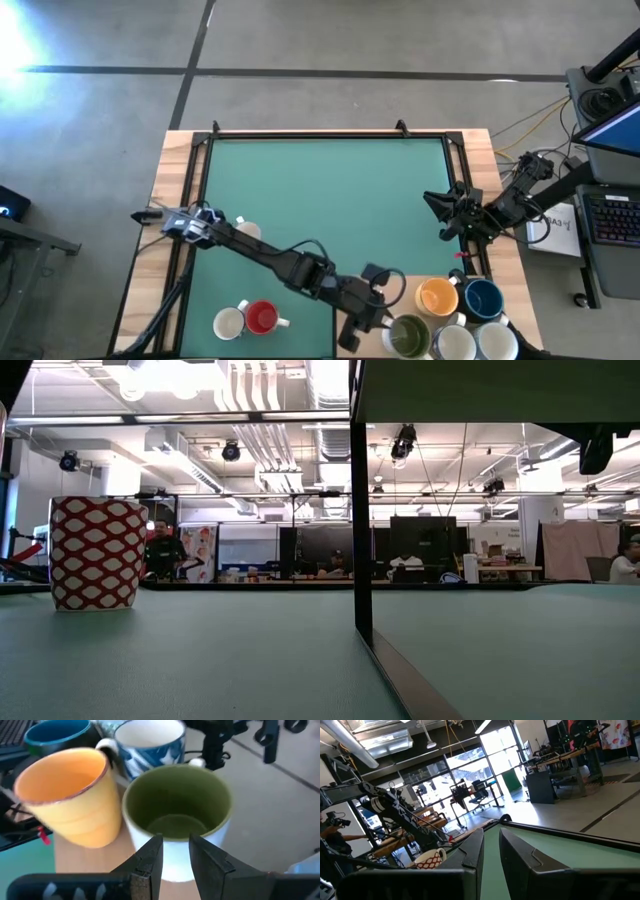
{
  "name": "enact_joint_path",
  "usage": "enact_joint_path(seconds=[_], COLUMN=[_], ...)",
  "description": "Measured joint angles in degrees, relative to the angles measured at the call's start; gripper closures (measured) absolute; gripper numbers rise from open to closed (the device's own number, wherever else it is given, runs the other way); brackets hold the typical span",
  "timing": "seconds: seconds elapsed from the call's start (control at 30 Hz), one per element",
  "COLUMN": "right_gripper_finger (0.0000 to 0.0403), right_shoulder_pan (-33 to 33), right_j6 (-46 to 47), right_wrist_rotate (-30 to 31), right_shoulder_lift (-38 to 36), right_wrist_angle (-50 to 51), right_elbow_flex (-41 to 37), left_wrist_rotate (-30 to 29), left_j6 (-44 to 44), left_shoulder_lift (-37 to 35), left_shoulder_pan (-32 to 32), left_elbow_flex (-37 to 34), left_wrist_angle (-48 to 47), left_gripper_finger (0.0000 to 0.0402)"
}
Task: Place coffee mugs
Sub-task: Put the green mug on the shelf, then put the red mug on the shelf
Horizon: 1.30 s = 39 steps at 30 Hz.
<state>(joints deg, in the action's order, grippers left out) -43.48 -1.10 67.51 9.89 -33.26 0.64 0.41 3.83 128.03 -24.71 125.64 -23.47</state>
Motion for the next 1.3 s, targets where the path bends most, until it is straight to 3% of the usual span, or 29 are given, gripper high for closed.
enact_joint_path(seconds=[0.33, 0.57, 0.7, 0.93, 1.13, 1.3], right_gripper_finger=[0.0353, 0.0353, 0.0353, 0.0353, 0.0353, 0.0353], right_shoulder_pan=[0.0, 0.0, 0.0, 0.0, 0.0, 0.0], right_j6=[0.0, 0.0, 0.0, 0.0, 0.0, 0.0], right_wrist_rotate=[0.0, 0.0, 0.0, 0.0, 0.0, 0.0], right_shoulder_lift=[0.0, 0.0, 0.0, 0.0, 0.0, 0.0], right_wrist_angle=[0.0, 0.0, 0.0, 0.0, 0.0, 0.0], right_elbow_flex=[0.0, 0.0, 0.0, 0.0, 0.0, 0.0], left_wrist_rotate=[1.3, 1.3, -2.7, -15.1, -25.0, -26.0], left_j6=[-1.2, -4.6, -7.4, -13.3, -21.3, -29.3], left_shoulder_lift=[0.0, -0.7, -2.9, -7.2, -13.6, -22.7], left_shoulder_pan=[-0.5, -1.3, -2.6, -7.3, -13.2, -16.9], left_elbow_flex=[0.4, 9.1, 7.9, 7.1, -0.7, -17.7], left_wrist_angle=[0.6, -20.9, -28.2, -42.3, -46.5, -40.4], left_gripper_finger=[0.0325, 0.0325, 0.0325, 0.0325, 0.0322, 0.0313])
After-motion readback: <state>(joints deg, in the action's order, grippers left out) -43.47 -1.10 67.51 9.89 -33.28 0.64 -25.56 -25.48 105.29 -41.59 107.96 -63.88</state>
